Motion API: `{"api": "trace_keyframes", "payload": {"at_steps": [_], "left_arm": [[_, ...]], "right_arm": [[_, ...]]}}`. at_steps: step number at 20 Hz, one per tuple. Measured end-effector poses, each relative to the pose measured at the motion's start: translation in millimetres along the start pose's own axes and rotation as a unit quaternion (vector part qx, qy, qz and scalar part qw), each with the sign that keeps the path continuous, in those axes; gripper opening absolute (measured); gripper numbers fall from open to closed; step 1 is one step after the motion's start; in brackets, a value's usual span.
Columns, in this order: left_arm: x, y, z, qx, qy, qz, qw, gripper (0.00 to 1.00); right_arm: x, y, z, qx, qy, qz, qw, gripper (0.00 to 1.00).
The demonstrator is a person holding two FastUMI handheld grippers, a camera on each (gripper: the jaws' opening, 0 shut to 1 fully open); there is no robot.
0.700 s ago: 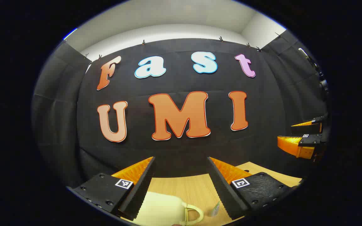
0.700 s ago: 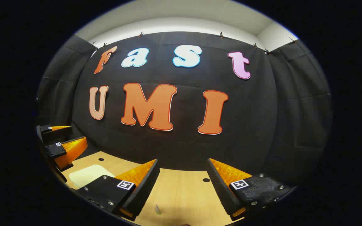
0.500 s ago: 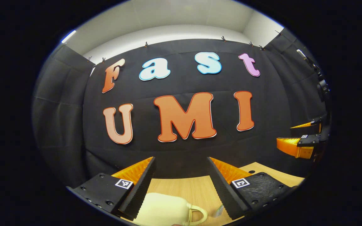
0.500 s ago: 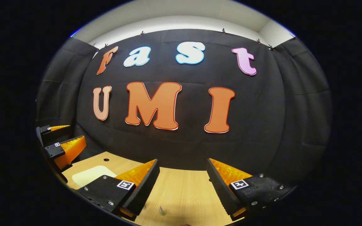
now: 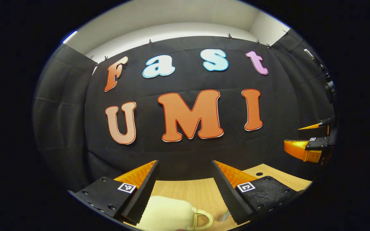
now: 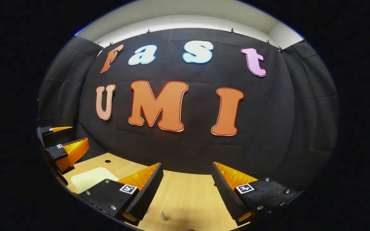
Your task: First open the suitcase, pack the skin care products into it, and then close the suitcase.
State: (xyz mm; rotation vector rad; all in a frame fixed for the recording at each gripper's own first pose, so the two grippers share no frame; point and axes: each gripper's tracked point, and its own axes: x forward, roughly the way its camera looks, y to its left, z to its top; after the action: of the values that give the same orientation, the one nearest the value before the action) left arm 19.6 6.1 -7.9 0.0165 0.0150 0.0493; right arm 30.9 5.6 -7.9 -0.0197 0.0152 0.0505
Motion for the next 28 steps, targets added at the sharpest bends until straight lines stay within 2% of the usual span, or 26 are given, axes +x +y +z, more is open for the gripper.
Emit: {"api": "trace_keyframes", "payload": {"at_steps": [4,6,8,9,10,12,14,16,22,26,28], "left_arm": [[14,-11,-9,-0.002,0.000,-0.015,1.000,1.00],[28,-9,-9,-0.003,0.002,-0.016,1.000,0.98],[40,-8,11,-0.013,-0.028,-0.023,0.999,1.00],[45,-4,18,-0.019,-0.036,-0.021,0.999,0.95],[50,4,18,-0.041,-0.032,-0.017,0.998,1.00],[56,4,11,-0.086,-0.014,-0.016,0.996,0.98],[59,4,6,-0.084,0.005,-0.013,0.996,0.99],[54,0,17,-0.083,-0.016,-0.021,0.996,0.98],[40,-15,-10,-0.019,-0.012,-0.035,0.999,0.98],[33,-34,-58,0.069,0.024,-0.061,0.995,1.00],[28,-39,-94,0.123,0.055,-0.075,0.988,1.00]], "right_arm": [[15,-7,-7,-0.006,0.011,-0.008,1.000,0.95],[33,2,-10,-0.001,0.032,0.005,0.999,0.95],[47,1,8,-0.016,0.018,0.007,1.000,0.95],[53,0,20,-0.022,0.008,0.006,1.000,0.95],[56,5,34,-0.020,-0.003,0.011,1.000,0.95],[54,12,47,-0.013,-0.031,0.016,0.999,0.95],[51,13,32,-0.006,-0.013,0.017,1.000,0.95],[44,12,19,0.002,0.001,0.022,1.000,0.96],[34,2,2,-0.021,-0.008,0.023,0.999,0.96],[33,-5,5,-0.008,-0.021,0.026,0.999,0.96],[34,-14,-3,-0.015,-0.014,0.021,1.000,0.95]]}}
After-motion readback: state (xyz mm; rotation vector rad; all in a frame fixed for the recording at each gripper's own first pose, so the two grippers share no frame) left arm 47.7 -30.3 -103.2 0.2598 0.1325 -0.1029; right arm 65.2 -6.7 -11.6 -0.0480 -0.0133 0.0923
